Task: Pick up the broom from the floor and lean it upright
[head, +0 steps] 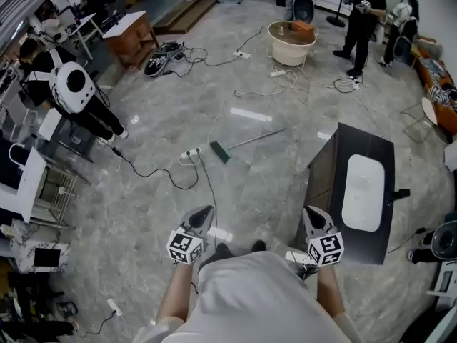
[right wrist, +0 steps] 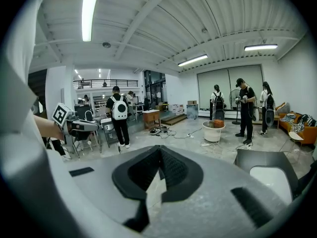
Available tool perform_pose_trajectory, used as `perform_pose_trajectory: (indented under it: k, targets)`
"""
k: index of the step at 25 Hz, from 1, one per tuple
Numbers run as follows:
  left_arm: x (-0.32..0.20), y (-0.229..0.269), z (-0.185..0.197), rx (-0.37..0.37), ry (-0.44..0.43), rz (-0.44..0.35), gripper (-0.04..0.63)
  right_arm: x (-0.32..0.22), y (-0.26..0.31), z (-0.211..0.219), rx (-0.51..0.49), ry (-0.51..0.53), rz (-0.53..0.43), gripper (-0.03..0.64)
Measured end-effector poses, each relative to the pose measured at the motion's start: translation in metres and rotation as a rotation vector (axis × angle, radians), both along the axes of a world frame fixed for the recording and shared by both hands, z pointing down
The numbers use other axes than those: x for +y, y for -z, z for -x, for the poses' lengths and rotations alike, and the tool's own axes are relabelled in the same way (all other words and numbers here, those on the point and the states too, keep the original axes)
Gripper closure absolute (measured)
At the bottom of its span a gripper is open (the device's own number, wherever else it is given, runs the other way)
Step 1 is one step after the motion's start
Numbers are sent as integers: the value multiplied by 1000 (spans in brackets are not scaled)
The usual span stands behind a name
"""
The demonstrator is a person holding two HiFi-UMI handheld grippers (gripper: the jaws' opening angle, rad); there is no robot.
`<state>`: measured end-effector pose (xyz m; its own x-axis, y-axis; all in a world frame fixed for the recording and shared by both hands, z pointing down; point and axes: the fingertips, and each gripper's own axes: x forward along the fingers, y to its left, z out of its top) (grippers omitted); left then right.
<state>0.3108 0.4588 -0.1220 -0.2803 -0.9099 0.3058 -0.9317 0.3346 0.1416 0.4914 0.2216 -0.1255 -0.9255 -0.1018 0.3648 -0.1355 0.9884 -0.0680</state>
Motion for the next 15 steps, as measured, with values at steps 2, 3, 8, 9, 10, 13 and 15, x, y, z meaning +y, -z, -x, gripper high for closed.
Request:
perform_pose_trajectory:
  k: [2, 3, 8, 9, 10, 13, 15]
  targets:
    - [-5, 0, -5, -9, -5, 8, 584, -4, -3, -2, 7, 16, 4, 615]
    - [-6, 0, -7, -11, -6, 12, 584, -5, -4, -4, 10, 25, 7, 615]
    - [-14, 3, -6, -10, -1, 11, 584, -17, -7, -5, 12, 44, 8, 615]
    - [-14, 3, -5, -8, 1, 8, 584, -18, -8, -4, 12, 41, 12, 615]
    - [-13, 4, -3, -6, 3, 5, 584, -18, -9, -2, 11, 37, 17, 615]
    - [-10, 4, 9, -5, 2, 3, 584, -13, -12, 9, 12, 36, 27, 615]
    - [-9, 3, 21, -4, -6, 6, 584, -8, -16, 21, 19, 39, 29, 615]
